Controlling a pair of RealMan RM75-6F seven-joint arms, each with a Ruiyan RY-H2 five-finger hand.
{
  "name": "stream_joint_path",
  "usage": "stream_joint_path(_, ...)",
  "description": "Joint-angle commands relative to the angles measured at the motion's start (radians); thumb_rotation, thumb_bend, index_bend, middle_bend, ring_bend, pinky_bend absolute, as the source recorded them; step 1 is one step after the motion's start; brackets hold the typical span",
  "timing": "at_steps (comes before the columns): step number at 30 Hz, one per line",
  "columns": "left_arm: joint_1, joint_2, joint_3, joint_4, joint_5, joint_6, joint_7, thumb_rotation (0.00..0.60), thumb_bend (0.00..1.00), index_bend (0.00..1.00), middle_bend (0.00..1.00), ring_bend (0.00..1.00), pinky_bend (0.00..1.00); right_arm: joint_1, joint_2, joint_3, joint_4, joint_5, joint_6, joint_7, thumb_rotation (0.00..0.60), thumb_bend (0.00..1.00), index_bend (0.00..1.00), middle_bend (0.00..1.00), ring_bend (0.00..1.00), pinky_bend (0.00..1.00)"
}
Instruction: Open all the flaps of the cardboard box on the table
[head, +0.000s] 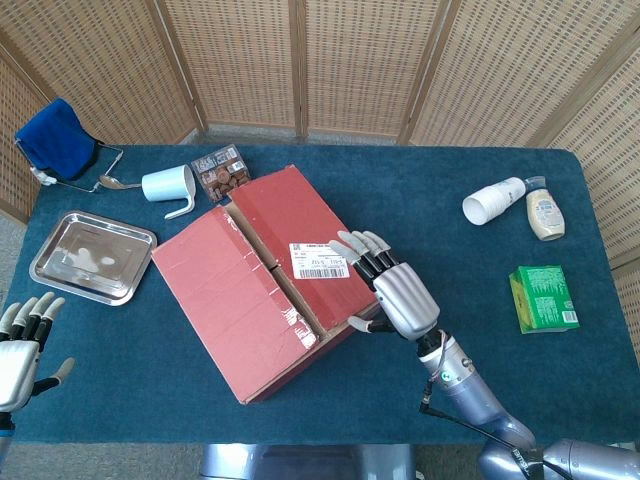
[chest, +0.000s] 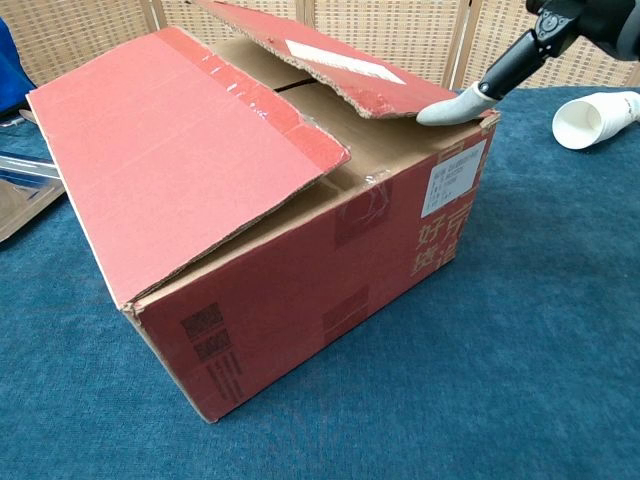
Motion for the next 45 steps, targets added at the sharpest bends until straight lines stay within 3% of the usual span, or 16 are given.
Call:
stream_joint_path(1, 0.0, -0.001, 0.0, 0.0, -0.001, 0.0, 0.001, 0.6, 0.07, 0.05, 0.0, 0.0, 0.0, 0.002, -0.001, -0.006, 0.005, -0.01, 0.006, 0.003, 0.6, 0.08, 0.0, 0.0, 0.0, 0.0)
stream_joint_path(26, 0.0, 0.0, 0.001, 0.0, -0.002, -0.001, 0.001, 0.6, 0.07, 0.05, 0.0, 0.0, 0.0, -0.005, -0.065, 0.029, 0.045, -0.001, 0.122, 0.025, 0.6, 0.16, 0.0, 0.0, 0.0, 0.0)
stream_joint_path(45, -0.001, 0.002, 0.001, -0.004, -0.004, -0.004, -0.001, 0.6, 0.07, 0.05, 0.0, 0.0, 0.0, -0.012, 0.013, 0.082, 0.066, 0.061, 0.13, 0.023, 0.6, 0.17, 0.0, 0.0, 0.0, 0.0)
